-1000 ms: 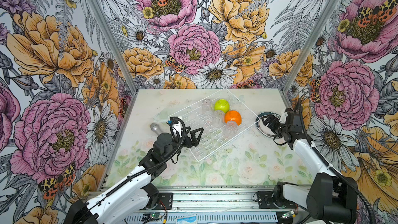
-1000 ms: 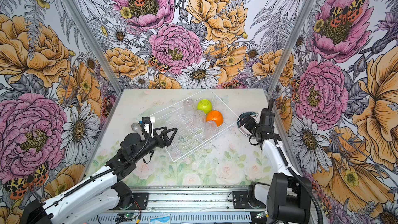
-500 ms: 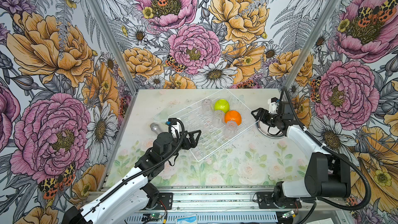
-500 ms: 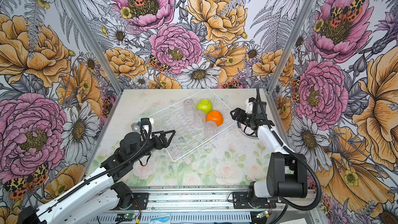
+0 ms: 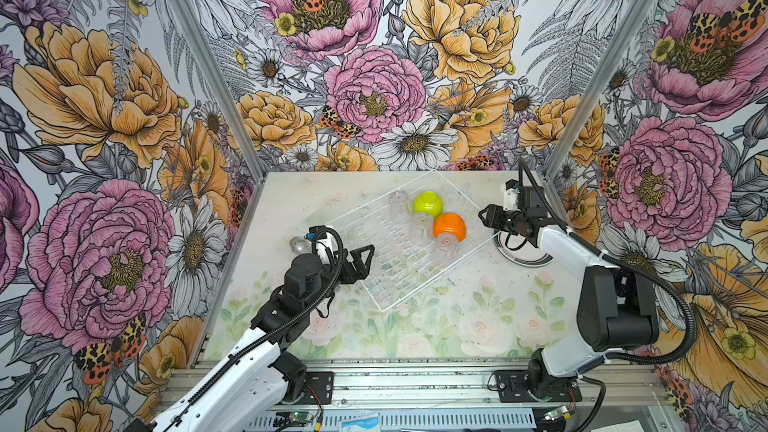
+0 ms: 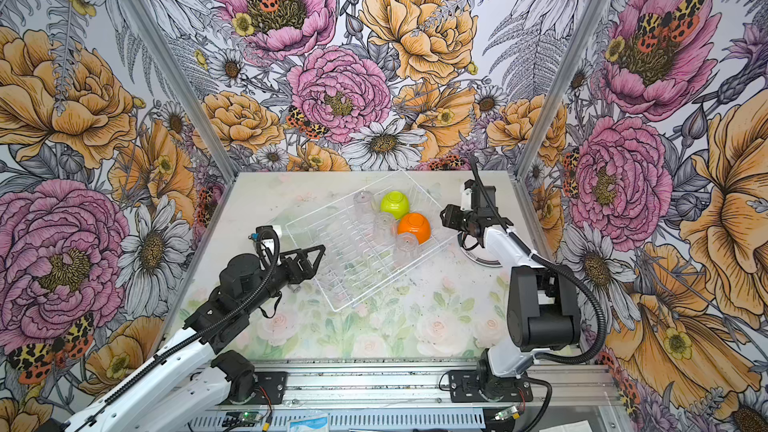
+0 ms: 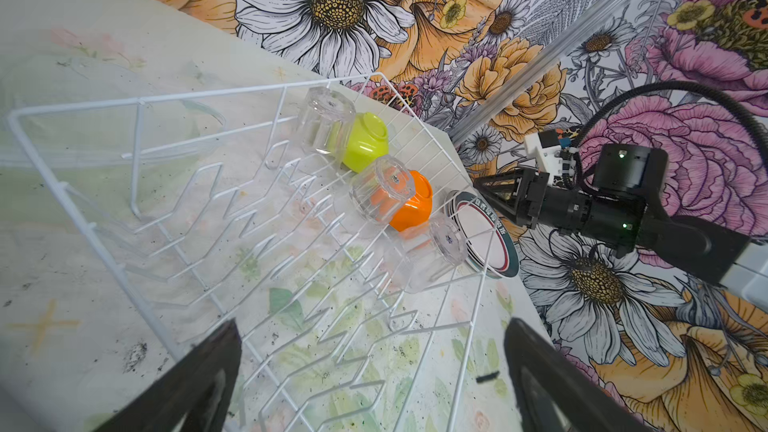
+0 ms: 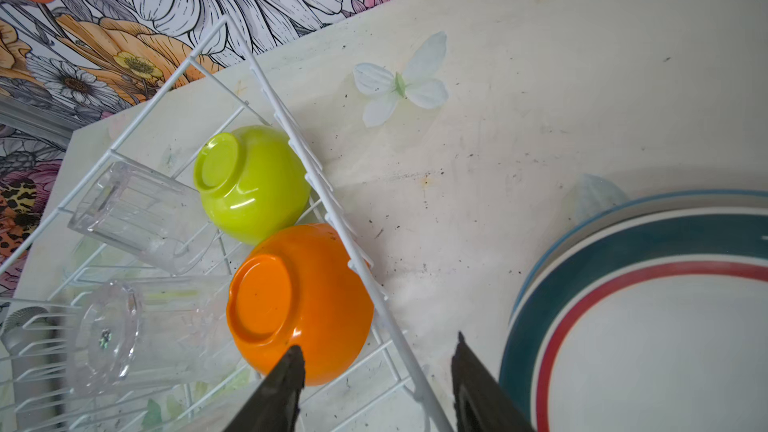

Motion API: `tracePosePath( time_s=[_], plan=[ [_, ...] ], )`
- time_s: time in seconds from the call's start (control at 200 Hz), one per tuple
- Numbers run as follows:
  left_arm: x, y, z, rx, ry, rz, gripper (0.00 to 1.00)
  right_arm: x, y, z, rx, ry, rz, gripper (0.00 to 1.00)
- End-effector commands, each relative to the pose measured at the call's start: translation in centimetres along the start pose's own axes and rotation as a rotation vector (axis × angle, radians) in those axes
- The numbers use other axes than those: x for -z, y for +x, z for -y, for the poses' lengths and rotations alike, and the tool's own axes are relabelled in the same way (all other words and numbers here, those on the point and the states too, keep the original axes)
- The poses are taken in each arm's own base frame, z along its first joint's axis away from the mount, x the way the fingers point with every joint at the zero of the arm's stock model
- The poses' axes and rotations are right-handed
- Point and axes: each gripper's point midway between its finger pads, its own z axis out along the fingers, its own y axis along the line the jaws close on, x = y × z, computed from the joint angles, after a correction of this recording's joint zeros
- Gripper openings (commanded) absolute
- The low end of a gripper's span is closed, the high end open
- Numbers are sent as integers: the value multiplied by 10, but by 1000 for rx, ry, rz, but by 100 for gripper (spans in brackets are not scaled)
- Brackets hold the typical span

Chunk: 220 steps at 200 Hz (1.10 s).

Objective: Unload the mixed dishes from the dish rack
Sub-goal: 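Raise the right gripper and move it over the rack toward the orange bowl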

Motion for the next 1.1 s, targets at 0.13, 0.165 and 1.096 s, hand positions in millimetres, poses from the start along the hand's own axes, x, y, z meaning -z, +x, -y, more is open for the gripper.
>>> tracePosePath(
  time_s=[0.13, 0.165, 1.096],
  plan=[
    [1, -3, -14, 6, -4, 1, 99, -12, 6, -2, 15, 31, -33, 47],
    [1, -4, -16, 11, -6, 3, 99, -14, 7, -3, 16, 27, -39, 45],
    [-6, -8, -23, 78, 11, 14, 99, -37, 42, -7, 77, 53, -173, 22]
  ],
)
